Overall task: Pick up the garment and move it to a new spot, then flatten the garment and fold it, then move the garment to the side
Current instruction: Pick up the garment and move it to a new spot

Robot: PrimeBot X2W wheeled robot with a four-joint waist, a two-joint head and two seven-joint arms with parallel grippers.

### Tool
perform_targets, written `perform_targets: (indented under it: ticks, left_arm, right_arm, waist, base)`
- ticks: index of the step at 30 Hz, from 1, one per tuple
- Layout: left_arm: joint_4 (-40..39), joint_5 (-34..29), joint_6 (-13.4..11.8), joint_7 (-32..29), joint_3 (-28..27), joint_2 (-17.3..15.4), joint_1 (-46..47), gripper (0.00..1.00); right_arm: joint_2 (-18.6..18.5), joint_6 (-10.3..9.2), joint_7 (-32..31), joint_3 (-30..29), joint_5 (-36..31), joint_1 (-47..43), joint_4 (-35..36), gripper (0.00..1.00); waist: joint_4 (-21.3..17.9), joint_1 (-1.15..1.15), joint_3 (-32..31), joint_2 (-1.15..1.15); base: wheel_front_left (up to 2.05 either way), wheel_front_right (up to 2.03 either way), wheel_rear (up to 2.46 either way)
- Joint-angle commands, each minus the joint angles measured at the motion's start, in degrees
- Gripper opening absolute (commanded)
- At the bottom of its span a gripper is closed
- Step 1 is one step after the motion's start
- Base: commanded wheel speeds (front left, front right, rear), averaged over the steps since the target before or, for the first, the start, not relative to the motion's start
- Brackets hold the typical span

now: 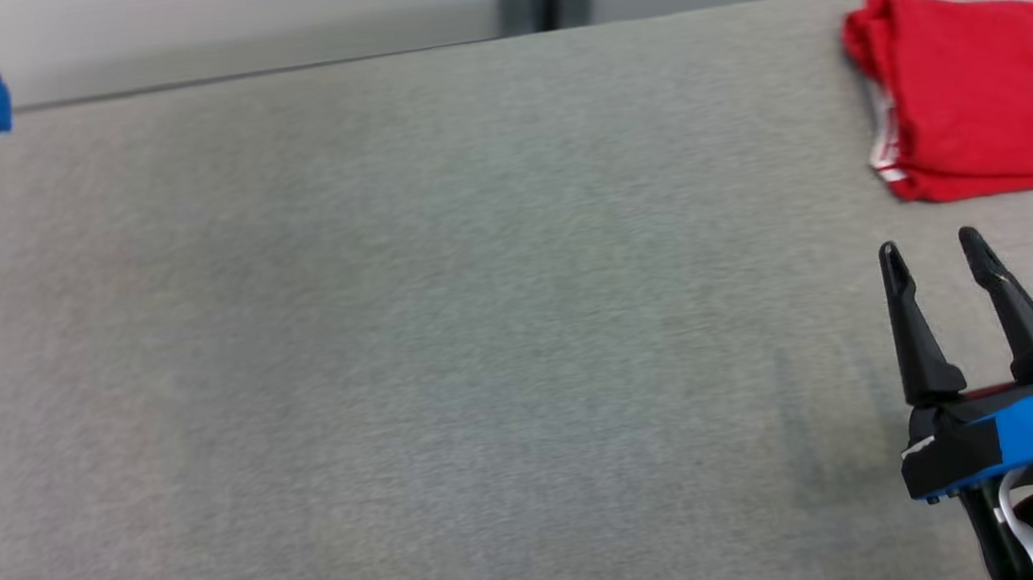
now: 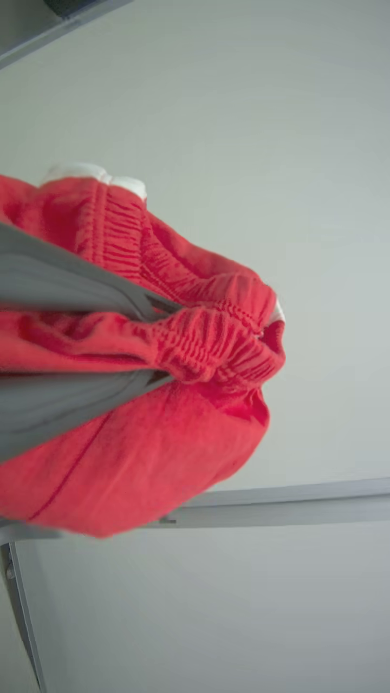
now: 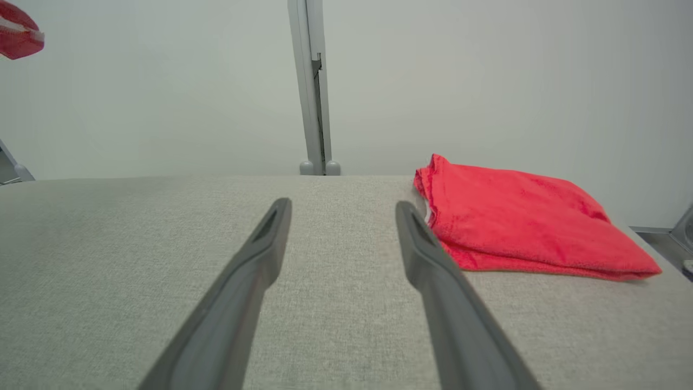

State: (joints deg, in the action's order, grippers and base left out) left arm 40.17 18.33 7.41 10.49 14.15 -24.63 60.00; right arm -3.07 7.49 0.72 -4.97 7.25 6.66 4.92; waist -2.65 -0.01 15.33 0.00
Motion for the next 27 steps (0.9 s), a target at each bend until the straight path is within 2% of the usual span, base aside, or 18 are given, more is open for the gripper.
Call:
perform_targets:
  ticks: [1, 6, 15, 20, 27]
  left_arm:
    - [-2.59, -0.18, 0.01, -0.77, 0.67, 0.65, 0.89, 0.0]
    - [-11.86, -0.64, -0.84, -4.28, 2.59, 2.24, 0.77, 0.0]
    - [-20.95, -0.71, -1.75, -8.85, 5.86, 4.78, -1.09, 0.0]
    - [-22.34, -0.11, -2.35, -9.57, 7.63, 6.45, -4.33, 0.0]
    - [-20.06, 1.05, -3.39, -7.83, 9.93, 9.07, -13.13, 0.0]
  right_arm:
    - [0.13, 0.01, 0.7, 0.05, 0.61, -0.85, -0.66, 1.0]
    - [0.18, 0.02, 2.25, 0.84, 2.83, -2.11, -2.98, 1.0]
    - [0.18, 0.01, 4.87, 2.66, 5.04, -1.18, -5.83, 1.0]
    - [0.18, 0.01, 6.07, 3.0, 5.68, -0.7, -7.21, 1.0]
    - [0.19, 0.01, 7.0, 3.25, 6.05, 0.14, -8.58, 1.0]
  waist:
    - [-3.29, 0.01, -2.26, 0.0]
    - [-7.4, 0.01, -2.45, 0.0]
    - [-12.27, 0.01, -0.82, 0.0]
    - [-13.25, 0.01, -0.06, 0.0]
    - [-13.14, 0.01, 0.48, 0.0]
  base:
    - [0.0, 0.0, 0.0]
    - [0.0, 0.0, 0.0]
    - [0.0, 0.0, 0.0]
    - [0.0, 0.0, 0.0]
    - [0.0, 0.0, 0.0]
